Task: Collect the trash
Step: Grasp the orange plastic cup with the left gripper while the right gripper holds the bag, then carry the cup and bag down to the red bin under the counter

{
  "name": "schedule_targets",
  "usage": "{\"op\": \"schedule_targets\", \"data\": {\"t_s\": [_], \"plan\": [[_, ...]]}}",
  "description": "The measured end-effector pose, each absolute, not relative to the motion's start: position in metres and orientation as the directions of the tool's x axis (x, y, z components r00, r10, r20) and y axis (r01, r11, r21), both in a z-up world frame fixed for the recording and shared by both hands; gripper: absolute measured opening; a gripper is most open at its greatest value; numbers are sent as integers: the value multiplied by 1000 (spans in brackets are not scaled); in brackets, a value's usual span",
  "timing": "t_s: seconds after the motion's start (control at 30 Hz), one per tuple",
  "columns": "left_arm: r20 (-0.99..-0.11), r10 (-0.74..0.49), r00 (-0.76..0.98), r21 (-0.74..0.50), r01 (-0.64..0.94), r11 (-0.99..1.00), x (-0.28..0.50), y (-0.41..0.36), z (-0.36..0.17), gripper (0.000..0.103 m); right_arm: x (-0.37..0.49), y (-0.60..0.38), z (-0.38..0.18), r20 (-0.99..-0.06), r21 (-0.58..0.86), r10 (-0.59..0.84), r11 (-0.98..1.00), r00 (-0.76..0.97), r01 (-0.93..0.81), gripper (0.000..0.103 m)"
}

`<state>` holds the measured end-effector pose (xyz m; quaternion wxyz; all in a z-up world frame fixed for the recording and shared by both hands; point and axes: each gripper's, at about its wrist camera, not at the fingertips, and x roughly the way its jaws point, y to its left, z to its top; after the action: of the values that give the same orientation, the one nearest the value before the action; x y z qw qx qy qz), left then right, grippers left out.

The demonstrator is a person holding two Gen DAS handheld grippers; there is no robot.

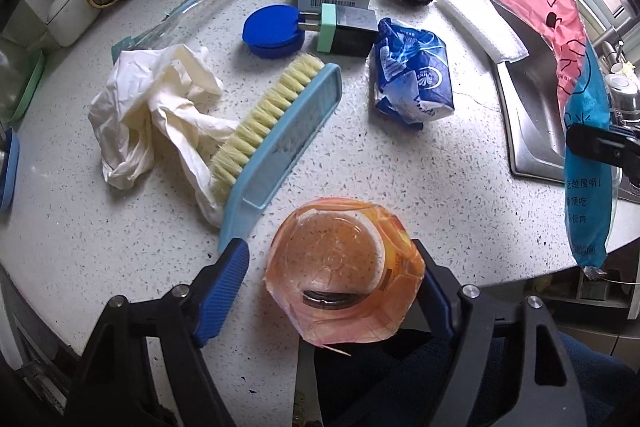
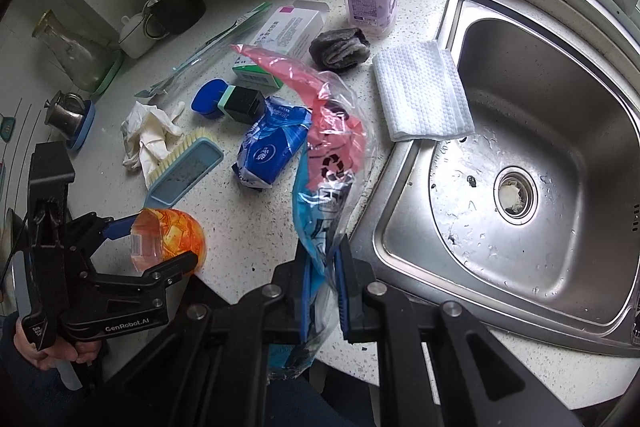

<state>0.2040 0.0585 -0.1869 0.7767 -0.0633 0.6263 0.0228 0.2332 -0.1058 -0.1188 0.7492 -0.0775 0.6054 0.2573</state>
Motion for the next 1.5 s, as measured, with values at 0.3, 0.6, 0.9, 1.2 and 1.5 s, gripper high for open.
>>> {"op": "schedule_targets", "data": {"t_s": [0.3, 0.6, 0.9, 1.2, 1.5], "plan": [[-969, -25, 246, -57, -121, 991, 212, 57, -190, 65, 230, -113, -114, -945, 187, 289, 862, 153, -471, 10], [-934, -5, 356, -47, -110, 993, 197, 48, -134, 64, 214, -119, -99, -928, 200, 325, 848, 184, -490, 10], [-884, 44, 465, -8, -109, 994, 142, 8, -67, 64, 164, -148, -67, -883, 197, 394, 804, 255, -561, 10], [-858, 35, 512, -24, -110, 994, 81, -43, -38, 64, 106, -186, -46, -851, 188, 444, 756, 280, -627, 10], [-892, 12, 452, -21, -67, 998, 42, -83, -57, 64, 69, -215, -60, -867, 229, 438, 775, 239, -589, 10]]}}
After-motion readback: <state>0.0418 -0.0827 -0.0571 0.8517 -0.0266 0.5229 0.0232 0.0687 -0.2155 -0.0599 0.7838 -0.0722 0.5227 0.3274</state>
